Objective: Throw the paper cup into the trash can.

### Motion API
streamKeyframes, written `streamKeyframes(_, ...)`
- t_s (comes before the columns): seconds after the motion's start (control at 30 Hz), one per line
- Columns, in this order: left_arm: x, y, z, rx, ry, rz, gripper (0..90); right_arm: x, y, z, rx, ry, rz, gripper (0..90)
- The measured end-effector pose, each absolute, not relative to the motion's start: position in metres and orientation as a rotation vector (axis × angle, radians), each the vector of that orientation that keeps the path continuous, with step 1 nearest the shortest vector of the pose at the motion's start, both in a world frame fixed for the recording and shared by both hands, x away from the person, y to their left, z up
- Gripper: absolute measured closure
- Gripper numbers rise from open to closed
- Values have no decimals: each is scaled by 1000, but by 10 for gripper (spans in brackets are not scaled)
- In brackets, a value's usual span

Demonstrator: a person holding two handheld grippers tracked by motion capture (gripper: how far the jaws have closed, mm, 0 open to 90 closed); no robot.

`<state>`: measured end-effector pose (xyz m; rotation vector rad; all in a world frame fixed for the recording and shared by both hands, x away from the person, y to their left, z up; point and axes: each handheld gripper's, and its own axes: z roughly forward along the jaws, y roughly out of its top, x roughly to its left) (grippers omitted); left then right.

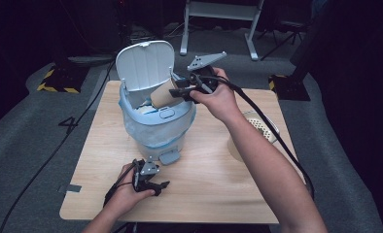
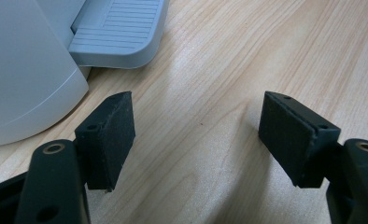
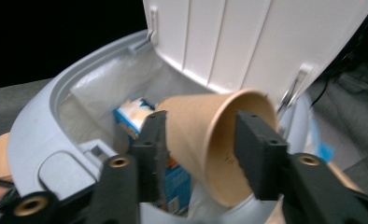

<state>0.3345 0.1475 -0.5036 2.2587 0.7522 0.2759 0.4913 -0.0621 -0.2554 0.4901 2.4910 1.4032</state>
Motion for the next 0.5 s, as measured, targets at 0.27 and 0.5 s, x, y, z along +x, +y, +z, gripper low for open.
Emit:
streamKeyframes(0.27,334,147,-504,2258,752,276,272,488,-60,-252,449,2475,1317,784)
streamKeyframes(0.5,334,147,-504,2257,753,274,272,485,-54,-257,434,2572,1385,884)
